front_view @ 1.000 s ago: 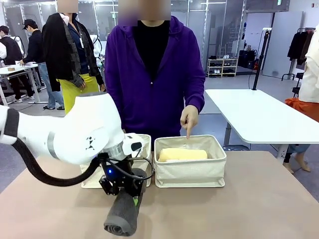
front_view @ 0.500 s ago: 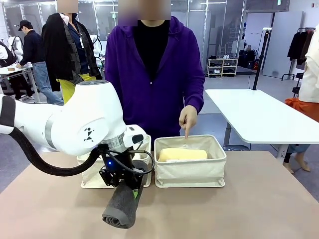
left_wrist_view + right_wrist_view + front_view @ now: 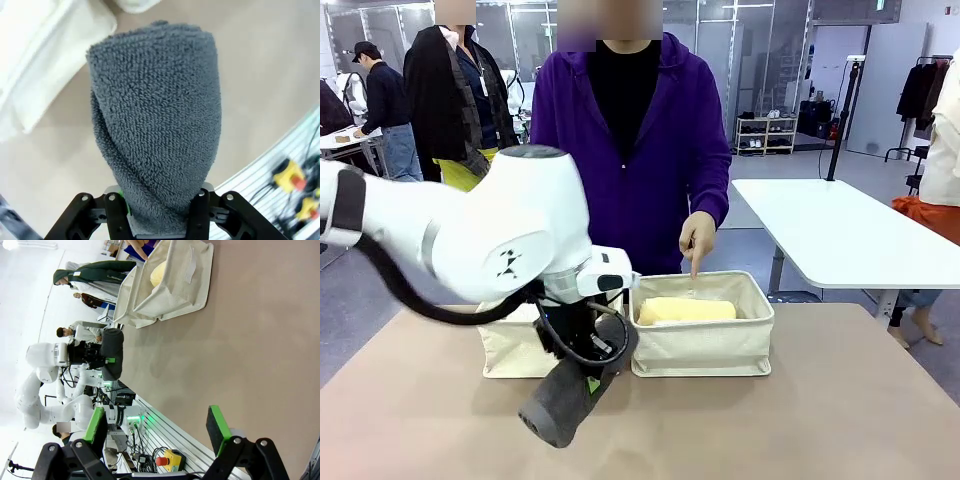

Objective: Divide the towels into two baskets.
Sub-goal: Pick up one hotel-folded towel from the bottom of the table and place it in the Fabric basket indicated by the person.

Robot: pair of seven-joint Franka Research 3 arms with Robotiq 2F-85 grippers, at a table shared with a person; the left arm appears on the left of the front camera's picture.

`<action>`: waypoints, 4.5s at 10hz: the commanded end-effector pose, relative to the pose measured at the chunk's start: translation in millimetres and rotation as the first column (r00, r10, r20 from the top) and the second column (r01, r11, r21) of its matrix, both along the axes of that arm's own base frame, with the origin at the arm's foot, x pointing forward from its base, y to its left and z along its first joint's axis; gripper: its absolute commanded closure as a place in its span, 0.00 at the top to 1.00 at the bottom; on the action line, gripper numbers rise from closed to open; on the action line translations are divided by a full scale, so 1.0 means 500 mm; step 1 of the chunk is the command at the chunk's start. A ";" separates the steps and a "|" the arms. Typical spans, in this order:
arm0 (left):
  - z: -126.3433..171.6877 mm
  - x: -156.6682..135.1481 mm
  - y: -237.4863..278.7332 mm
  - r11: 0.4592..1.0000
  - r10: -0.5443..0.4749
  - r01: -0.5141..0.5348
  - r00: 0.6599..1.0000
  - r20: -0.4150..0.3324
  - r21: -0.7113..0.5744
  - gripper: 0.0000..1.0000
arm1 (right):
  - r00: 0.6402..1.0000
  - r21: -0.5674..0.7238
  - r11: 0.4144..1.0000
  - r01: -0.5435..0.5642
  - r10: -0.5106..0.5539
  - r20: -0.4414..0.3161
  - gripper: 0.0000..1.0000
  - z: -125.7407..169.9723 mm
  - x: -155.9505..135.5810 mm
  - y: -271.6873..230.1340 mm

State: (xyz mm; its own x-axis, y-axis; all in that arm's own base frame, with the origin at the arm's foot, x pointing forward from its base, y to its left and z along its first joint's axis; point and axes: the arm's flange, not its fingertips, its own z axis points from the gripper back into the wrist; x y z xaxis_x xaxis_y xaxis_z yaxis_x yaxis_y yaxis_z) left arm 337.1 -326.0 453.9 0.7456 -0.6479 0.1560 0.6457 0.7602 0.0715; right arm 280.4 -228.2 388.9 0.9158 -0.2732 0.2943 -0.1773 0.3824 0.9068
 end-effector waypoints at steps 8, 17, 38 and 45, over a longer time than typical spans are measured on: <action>0.188 0.117 -0.254 0.565 -0.791 0.684 0.608 0.068 0.462 0.41 | 1.000 0.004 1.000 0.000 0.000 0.012 1.00 0.004 -0.005 0.000; 0.047 0.300 -0.370 0.615 -0.778 0.571 0.551 0.302 0.543 0.41 | 1.000 0.004 1.000 0.000 0.000 0.012 1.00 0.004 -0.005 0.000; -0.030 0.319 -0.390 0.619 -0.768 0.531 0.562 0.306 0.578 1.00 | 1.000 0.004 1.000 0.000 0.000 0.012 1.00 0.004 -0.005 0.000; -0.030 0.319 -0.390 0.619 -0.768 0.531 0.562 0.306 0.578 1.00 | 1.000 0.004 1.000 0.000 0.000 0.012 1.00 0.004 -0.005 0.000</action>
